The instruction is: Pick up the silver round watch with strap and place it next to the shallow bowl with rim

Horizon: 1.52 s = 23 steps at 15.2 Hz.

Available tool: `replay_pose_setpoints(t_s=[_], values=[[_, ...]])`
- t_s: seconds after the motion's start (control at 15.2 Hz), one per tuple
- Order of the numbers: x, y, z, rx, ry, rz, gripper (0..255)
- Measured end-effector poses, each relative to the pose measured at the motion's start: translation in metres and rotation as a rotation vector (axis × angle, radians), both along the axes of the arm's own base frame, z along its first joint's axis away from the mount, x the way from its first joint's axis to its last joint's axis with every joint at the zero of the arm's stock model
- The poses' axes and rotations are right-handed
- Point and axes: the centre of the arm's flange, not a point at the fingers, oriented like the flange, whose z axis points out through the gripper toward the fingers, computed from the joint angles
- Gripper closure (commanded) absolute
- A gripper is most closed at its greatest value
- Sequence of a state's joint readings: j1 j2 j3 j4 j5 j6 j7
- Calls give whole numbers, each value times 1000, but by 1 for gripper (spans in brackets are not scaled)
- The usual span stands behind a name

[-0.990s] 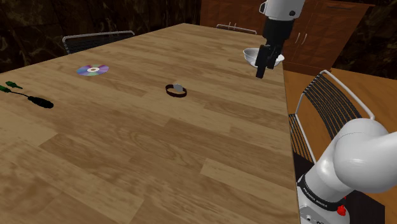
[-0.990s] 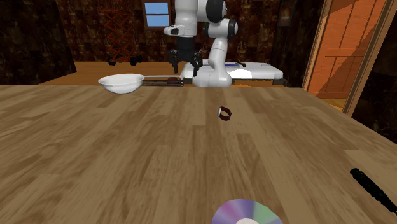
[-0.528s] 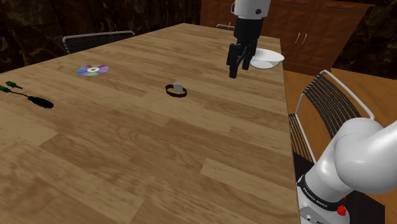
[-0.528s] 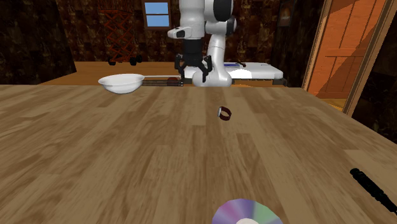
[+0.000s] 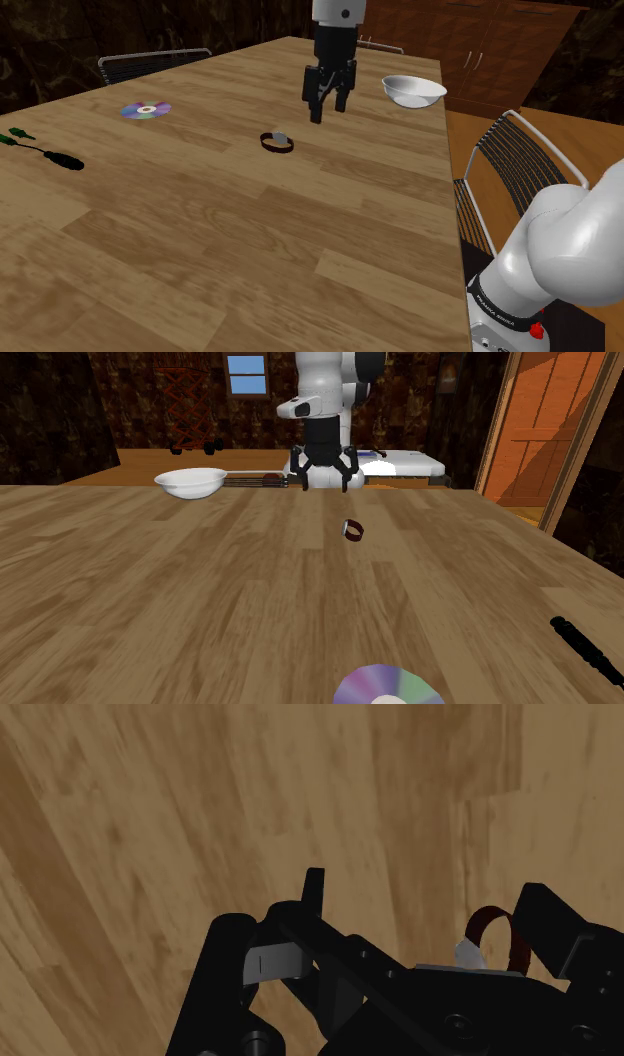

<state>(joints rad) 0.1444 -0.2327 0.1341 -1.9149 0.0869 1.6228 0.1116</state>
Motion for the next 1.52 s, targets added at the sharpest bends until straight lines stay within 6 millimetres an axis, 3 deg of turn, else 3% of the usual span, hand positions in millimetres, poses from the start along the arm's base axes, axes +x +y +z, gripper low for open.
replay_pose_setpoints(t_s=[0.4,0.86,1.25,1.32,1.52], values=[[42,53,-4,39,15,23,0],[41,60,-36,43,16,24,0],[41,60,-41,43,16,24,0],[41,60,-41,43,16,24,255],[41,60,-41,43,16,24,255]])
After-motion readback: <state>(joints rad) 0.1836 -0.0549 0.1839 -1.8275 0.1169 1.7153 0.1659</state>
